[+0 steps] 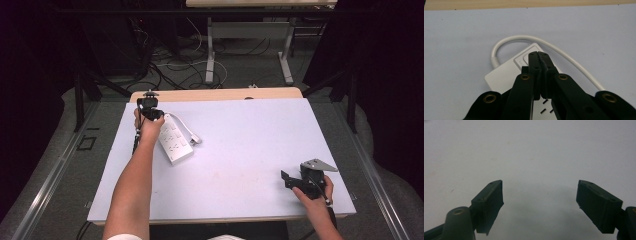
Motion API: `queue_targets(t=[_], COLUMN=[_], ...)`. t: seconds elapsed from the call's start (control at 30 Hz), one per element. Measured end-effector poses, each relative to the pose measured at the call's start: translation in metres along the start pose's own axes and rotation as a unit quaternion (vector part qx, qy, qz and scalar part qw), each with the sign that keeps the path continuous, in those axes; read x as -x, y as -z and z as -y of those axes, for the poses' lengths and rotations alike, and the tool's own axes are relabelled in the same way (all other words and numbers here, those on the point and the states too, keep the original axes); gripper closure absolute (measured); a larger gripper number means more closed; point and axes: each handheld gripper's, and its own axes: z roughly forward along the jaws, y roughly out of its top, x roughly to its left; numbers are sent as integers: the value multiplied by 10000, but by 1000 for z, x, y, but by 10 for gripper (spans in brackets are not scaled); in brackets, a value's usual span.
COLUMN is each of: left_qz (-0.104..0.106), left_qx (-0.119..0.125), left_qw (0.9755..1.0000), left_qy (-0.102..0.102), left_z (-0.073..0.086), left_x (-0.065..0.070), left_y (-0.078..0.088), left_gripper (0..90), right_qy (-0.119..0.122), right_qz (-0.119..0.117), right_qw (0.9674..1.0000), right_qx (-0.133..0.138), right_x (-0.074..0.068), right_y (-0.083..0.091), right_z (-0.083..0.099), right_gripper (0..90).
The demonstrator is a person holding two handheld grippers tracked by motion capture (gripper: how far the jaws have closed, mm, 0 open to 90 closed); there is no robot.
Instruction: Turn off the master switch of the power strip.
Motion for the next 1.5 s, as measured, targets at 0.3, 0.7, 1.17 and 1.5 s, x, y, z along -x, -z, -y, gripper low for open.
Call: queue_targets(t=[0.3, 0.7, 1.17, 1.5], left_qz=[94, 225, 422, 470], left_qx=[11, 85, 109, 101], left_qw=[10000, 9997, 9990, 9984], left_qy=[-7, 2, -133, -305], left_z=[5, 15, 27, 41], left_x=[-1, -4, 4, 6], left_y=[6, 19, 34, 41], left_gripper=[889, 858, 754, 693], right_qy=[30, 74, 57, 140], right_qz=[-39, -117, -107, -142], right_qw=[10000, 9999, 9999, 9998], right_qx=[-39, 26, 45, 73], right_x=[1, 0, 0, 0], right_y=[-1, 2, 2, 2], right_z=[0, -2, -3, -4], right_gripper=[210, 210, 210, 210])
